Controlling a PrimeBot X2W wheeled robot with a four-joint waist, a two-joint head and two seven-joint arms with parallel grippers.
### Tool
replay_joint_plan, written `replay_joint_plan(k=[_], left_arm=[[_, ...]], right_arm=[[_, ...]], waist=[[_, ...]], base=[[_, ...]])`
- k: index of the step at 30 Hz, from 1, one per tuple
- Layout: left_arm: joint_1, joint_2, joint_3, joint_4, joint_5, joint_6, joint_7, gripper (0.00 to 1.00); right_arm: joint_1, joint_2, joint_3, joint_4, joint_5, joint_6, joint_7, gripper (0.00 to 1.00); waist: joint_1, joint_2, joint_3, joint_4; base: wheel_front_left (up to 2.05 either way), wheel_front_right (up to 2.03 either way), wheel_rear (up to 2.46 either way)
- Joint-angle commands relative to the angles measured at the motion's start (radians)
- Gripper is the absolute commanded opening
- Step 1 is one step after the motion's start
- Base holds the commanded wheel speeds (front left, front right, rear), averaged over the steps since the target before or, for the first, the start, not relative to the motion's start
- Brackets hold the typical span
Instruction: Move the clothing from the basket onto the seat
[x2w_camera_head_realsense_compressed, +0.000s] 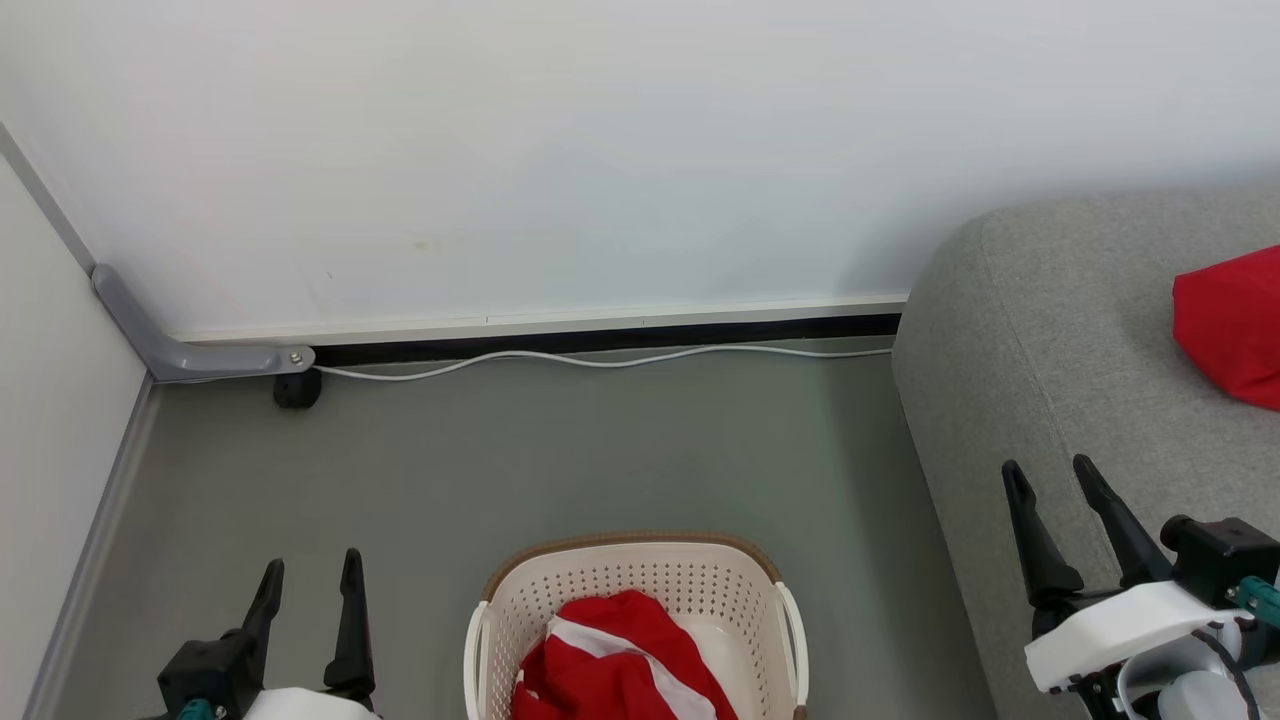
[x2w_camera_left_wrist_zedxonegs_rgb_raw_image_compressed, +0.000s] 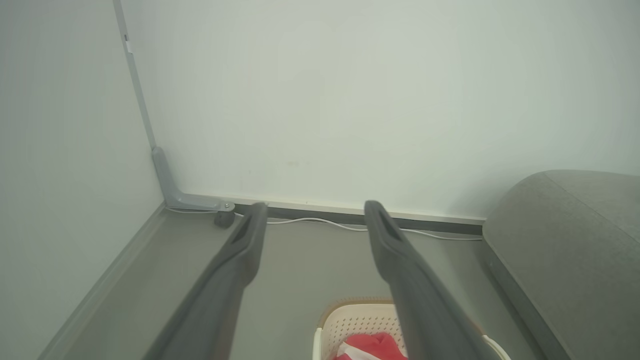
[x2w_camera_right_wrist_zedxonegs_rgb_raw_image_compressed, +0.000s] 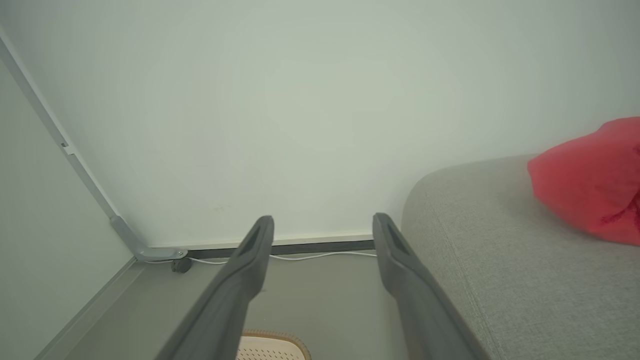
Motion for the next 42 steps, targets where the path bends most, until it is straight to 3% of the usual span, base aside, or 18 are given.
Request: replay_joint_plan(k=[1,26,42], left_arm=[[-0.013,0.009,0.034,-0.023,0.01,0.004,-0.006,1.0],[-0.009,0.009,-0.024,-0.007,-0.011,0.011,-0.006,1.0],[-0.144,0.009,-0.209,0.077,-0.082,0.065,-0.006,1.0]], right_arm=[[-0.007,-0.01,0.013,-0.028,-0.012,0.003,-0.006,1.0],[-0.008,-0.002,-0.011,-0.027,-0.023,0.003,-0.006,1.0],[-0.139,-0.034,-0.048,-0.133,-0.002,0.003,-0.006,1.0]], waist=[[0.0,-0.0001,-0.002,-0.001],[0.0,-0.0001,0.026,-0.006],[0.0,-0.0001,0.287,-0.007]], base=[[0.0,0.0,0.0],[0.0,0.0,0.0],[0.0,0.0,0.0]])
